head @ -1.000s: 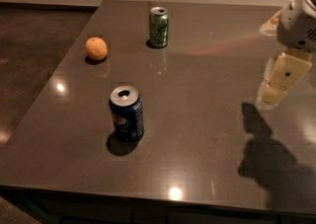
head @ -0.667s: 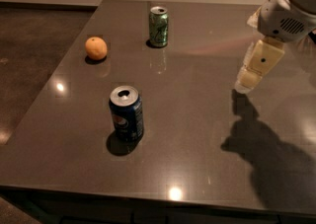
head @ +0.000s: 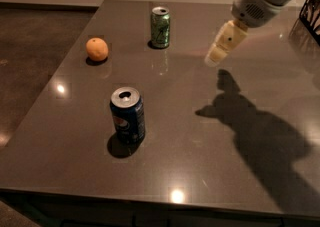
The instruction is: Move green can near pepsi can
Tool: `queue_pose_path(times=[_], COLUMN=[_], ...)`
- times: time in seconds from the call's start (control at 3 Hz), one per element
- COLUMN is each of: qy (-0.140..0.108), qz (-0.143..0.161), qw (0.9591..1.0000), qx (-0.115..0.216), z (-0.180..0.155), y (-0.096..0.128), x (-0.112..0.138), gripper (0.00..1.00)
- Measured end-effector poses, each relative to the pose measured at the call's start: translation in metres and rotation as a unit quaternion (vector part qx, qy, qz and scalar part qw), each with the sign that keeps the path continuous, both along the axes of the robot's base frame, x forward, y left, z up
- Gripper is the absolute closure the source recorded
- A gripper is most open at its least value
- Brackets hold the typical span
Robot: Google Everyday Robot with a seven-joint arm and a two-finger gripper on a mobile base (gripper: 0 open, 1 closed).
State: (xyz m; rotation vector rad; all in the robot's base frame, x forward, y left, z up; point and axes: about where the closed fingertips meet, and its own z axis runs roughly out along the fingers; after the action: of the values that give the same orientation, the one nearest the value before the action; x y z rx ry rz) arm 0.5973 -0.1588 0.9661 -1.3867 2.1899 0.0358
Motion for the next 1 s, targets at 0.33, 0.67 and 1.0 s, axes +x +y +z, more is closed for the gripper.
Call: queue_pose_path(times=[0.33, 0.67, 1.0], qy=[-0.026, -0.061, -0.086], qz=[-0.015, -0.049, -0.084], qw=[0.9986, 0.9944, 0.9886], qx=[0.043, 0.071, 0.091], z=[0.0, -0.004, -0.011], y=[0.03, 0.056, 0.078], x=[0.041, 0.083, 0.131], gripper=[0.0, 0.0, 0.0])
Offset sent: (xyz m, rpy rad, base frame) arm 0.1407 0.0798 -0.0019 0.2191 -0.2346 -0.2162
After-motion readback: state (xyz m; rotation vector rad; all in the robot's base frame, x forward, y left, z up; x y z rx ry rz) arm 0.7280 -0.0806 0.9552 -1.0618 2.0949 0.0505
